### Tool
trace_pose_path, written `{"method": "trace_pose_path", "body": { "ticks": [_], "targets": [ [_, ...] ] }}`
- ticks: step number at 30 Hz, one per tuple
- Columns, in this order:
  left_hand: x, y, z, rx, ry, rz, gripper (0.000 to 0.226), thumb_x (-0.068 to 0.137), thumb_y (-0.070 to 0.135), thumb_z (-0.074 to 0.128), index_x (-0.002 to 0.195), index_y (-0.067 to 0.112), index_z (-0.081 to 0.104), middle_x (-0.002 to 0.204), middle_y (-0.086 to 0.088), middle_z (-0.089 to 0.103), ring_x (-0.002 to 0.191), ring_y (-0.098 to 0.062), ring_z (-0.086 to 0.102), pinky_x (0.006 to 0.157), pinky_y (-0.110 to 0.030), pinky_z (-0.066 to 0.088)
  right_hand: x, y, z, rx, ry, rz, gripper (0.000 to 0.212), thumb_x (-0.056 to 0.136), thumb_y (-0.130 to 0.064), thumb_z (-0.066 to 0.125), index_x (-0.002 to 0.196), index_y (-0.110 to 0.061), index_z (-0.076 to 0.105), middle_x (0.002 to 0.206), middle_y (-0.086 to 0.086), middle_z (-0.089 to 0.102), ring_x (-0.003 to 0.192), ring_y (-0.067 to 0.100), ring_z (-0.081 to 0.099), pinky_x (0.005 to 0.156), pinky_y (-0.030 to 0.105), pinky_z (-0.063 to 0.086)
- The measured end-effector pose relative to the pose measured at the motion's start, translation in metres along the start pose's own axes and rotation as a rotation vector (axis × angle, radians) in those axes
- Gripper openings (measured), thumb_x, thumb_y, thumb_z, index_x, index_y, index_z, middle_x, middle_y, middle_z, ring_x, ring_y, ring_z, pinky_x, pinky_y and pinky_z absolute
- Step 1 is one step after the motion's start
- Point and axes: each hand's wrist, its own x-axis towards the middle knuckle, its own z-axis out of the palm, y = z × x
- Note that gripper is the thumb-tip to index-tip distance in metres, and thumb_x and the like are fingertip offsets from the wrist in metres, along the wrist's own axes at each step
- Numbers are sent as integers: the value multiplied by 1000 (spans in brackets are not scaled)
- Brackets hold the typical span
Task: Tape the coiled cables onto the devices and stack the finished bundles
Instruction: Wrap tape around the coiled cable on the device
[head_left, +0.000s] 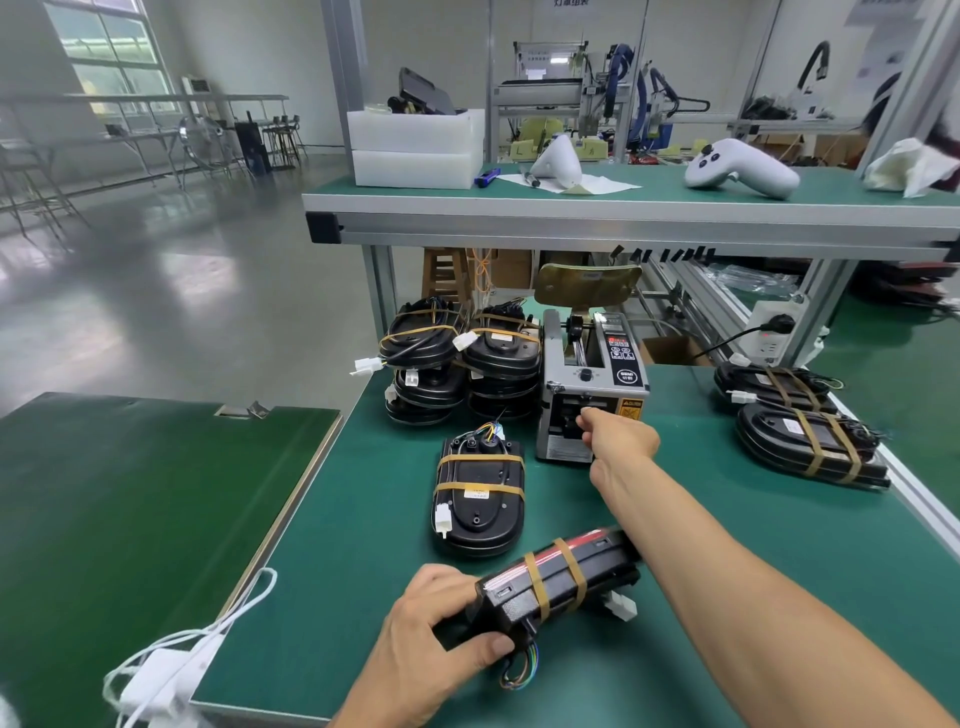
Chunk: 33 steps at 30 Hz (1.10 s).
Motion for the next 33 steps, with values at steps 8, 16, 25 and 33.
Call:
{"method": "trace_pose_path", "body": {
  "ticks": [8, 16, 25, 33],
  "targets": [
    [0, -1, 0, 8, 5, 8, 34, 86, 71, 80, 116, 57, 75, 115, 19, 76, 117, -16, 58, 98, -21, 47, 3, 1, 5, -14, 14, 21, 17, 82, -2, 76, 68, -7, 70, 67, 4, 76, 49, 10, 59, 49, 22, 46],
    [0, -4, 1, 23, 12, 17, 33, 86, 72, 80, 115, 57, 75, 113, 19, 75, 116, -16, 58, 97, -19, 46, 1, 0, 8, -51, 37, 1, 18, 85, -2, 74, 70, -6, 65, 59, 2, 71, 46, 10, 59, 48, 23, 47],
    [0, -1, 1, 33, -4, 10, 39, 84, 72, 80, 120, 57, 74, 119, 20, 75, 120, -16, 59, 100, -23, 47, -38, -10, -52, -317, -580, -127, 8, 89, -15, 79, 82, -12, 79, 80, 5, 76, 61, 11, 61, 66, 25, 49],
    [-1, 0, 0, 26, 12, 13, 36, 85, 72, 80, 118, 58, 74, 116, 20, 75, 120, -15, 59, 99, -20, 46, -73, -1, -114, -186, -686, -402, 11, 92, -12, 76, 83, -17, 79, 80, 10, 74, 69, 18, 65, 76, 24, 58]
  ]
}}
